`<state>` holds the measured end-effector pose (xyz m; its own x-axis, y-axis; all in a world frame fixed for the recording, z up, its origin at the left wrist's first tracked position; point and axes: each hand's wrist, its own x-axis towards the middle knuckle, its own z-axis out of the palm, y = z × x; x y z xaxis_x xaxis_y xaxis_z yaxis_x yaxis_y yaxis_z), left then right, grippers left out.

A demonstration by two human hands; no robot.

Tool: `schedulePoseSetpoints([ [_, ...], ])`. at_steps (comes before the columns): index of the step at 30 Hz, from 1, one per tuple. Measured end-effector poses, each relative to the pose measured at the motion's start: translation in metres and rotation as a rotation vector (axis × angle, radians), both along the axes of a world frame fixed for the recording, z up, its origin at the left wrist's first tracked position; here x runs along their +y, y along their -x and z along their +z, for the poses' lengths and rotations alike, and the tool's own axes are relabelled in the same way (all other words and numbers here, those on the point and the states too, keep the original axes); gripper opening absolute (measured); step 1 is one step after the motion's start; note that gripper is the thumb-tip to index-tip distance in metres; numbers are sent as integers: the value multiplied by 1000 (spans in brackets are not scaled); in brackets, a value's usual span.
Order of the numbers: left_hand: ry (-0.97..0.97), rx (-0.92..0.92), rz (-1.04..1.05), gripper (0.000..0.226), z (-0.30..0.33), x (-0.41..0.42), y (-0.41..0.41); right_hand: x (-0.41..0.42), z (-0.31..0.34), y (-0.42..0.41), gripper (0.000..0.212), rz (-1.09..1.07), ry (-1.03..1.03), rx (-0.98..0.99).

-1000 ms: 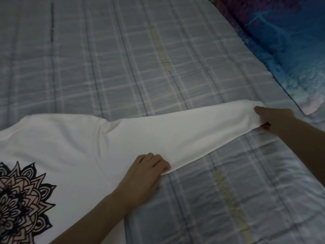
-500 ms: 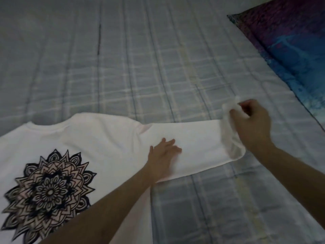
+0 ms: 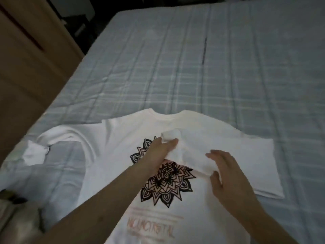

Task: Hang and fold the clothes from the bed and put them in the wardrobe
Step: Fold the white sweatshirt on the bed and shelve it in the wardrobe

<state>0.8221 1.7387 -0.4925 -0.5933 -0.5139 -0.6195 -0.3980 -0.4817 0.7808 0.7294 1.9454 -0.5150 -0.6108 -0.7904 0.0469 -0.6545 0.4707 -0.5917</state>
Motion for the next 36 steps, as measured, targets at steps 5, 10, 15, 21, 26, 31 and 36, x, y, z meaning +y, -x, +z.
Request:
schedulePoseSetpoints([
  [5, 19, -19, 83, 30, -7, -90, -43, -5, -31, 1, 71, -272, -433, 38],
  [10, 107, -173, 205, 26, -33, -170, -92, -28, -47, -7, 79, -200, -752, 31],
  [15, 611, -566, -155, 35, -76, -199, -130, -47, -56, -8, 81, -256, -879, -59],
  [21, 1133, -589, -319, 39, -96, -194, -137, -111, -45, -42, 75, 54, -636, 261],
  [26, 1071, -279, -121, 16, -98, -221, -166, -229, -41, -128, 65, 371, -298, 181],
  [31, 792, -513, 562, 23, -102, -282, -234, -313, -54, -189, 35, 193, -375, 73],
  [36, 146, -362, 1009, 27, -90, -329, -254, -345, -54, -162, 24, 185, -595, 96],
])
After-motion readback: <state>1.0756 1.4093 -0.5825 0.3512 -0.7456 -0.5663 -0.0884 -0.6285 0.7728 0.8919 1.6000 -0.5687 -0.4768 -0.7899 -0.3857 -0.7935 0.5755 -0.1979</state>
